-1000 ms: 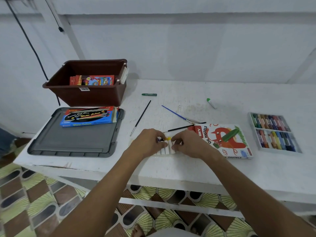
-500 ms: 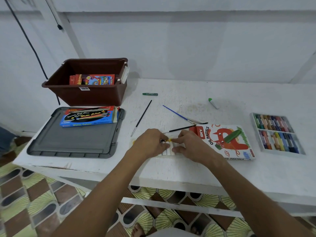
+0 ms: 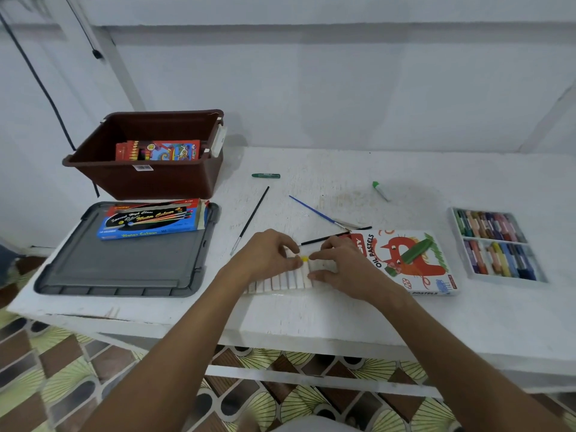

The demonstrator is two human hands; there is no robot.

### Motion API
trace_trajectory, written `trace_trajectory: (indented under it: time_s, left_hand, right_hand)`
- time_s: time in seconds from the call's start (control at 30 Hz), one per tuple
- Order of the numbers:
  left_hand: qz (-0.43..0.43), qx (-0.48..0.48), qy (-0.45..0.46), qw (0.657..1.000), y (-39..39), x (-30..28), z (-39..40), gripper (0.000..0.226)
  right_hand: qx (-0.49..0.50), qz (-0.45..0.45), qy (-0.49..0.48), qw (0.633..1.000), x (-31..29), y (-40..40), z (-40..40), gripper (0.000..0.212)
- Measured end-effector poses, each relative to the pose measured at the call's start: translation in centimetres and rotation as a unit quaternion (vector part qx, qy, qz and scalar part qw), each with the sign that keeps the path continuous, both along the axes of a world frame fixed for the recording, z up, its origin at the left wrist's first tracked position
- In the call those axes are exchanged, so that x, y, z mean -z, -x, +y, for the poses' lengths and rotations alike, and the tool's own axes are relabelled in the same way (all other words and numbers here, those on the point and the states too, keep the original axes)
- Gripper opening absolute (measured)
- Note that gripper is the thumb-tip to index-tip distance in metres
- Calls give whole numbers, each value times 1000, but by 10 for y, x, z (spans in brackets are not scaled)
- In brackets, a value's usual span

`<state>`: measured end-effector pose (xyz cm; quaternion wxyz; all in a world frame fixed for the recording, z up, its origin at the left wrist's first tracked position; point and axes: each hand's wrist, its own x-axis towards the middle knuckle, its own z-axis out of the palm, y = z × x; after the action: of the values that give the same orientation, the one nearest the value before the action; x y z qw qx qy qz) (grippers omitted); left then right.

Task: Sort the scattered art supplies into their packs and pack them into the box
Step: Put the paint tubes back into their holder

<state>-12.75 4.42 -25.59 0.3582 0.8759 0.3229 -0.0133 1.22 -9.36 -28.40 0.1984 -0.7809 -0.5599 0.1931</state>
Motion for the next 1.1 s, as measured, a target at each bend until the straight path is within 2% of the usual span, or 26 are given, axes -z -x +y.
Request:
trace_trajectory:
  time_s: [0.1, 0.23, 0.4, 0.77, 0.93, 1.1]
  left_hand:
    - [7, -1, -4, 1000, -6, -7, 7, 27]
    - [46, 32, -5, 998, -7, -7, 11, 13]
    - [23, 26, -17, 999, -3, 0, 5, 7]
    - [22, 76, -93, 992, 3, 7, -3, 16]
    - [86, 83, -151, 981, -5, 5, -8, 22]
    - [76, 91, -148, 982, -6, 8, -6, 22]
  right_hand:
    - [7, 12, -7, 1000, -5, -9, -1, 41]
    - [-4, 18, -3, 1000, -7, -12, -1, 37]
    - [-13, 18, -11, 1000, 1, -2, 2, 39]
    - [-24, 3, -18, 1000, 6, -1, 3, 35]
    - [-28, 15, -13, 999, 5, -2, 3, 38]
    - [-36, 19, 8, 999, 3, -4, 1, 45]
